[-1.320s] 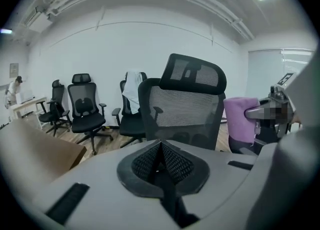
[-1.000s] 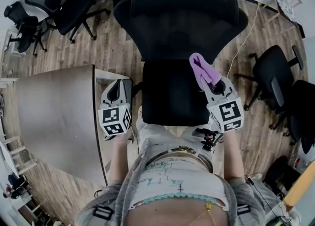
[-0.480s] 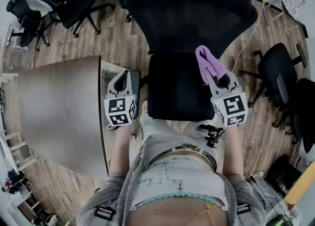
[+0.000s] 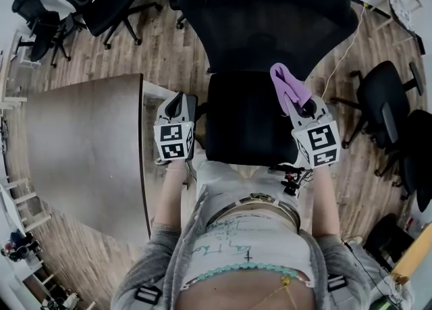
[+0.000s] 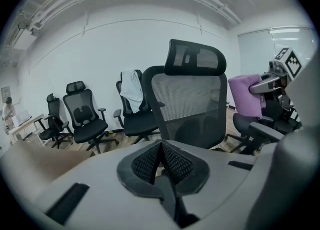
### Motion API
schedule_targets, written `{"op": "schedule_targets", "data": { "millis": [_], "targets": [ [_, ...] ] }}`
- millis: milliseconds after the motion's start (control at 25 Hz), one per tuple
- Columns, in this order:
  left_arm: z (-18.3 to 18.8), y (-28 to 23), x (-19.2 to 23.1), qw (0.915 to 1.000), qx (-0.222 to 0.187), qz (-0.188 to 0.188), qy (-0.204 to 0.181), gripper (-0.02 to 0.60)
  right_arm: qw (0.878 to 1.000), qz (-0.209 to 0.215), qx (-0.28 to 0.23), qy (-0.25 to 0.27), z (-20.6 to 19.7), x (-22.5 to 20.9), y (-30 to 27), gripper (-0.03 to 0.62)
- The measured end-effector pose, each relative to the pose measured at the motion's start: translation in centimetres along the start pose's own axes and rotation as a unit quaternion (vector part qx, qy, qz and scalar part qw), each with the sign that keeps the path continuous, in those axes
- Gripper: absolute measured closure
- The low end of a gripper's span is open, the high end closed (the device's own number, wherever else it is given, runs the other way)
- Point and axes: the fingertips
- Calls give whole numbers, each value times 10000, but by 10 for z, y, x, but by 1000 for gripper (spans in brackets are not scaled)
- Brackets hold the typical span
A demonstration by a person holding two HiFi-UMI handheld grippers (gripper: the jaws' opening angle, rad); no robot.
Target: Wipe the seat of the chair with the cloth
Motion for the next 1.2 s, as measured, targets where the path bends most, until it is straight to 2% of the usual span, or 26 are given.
{"op": "schedule_targets", "data": {
  "millis": [360,720,1000,1200],
  "targets": [
    [-42,-29,20,9980,527,175,-307,578,9997,123,194,-7,-11,5,-21,546],
    [-74,-56,14,9933,1005,110,-556,578,9989,298,359,-103,-24,16,-30,546],
    [-85,-68,18,9917,1099,128,-662,578,9979,449,469,-13,-33,24,-45,546],
    [-89,-75,19,9920,1110,90,-593,578,9963,621,590,79,-43,26,-64,546]
  ]
}}
Point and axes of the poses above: the fingertips, and each gripper's own axes: y backward along the fingers, x to its left, z out of its top, and after that the axes turned 15 degrees about y, right-handed
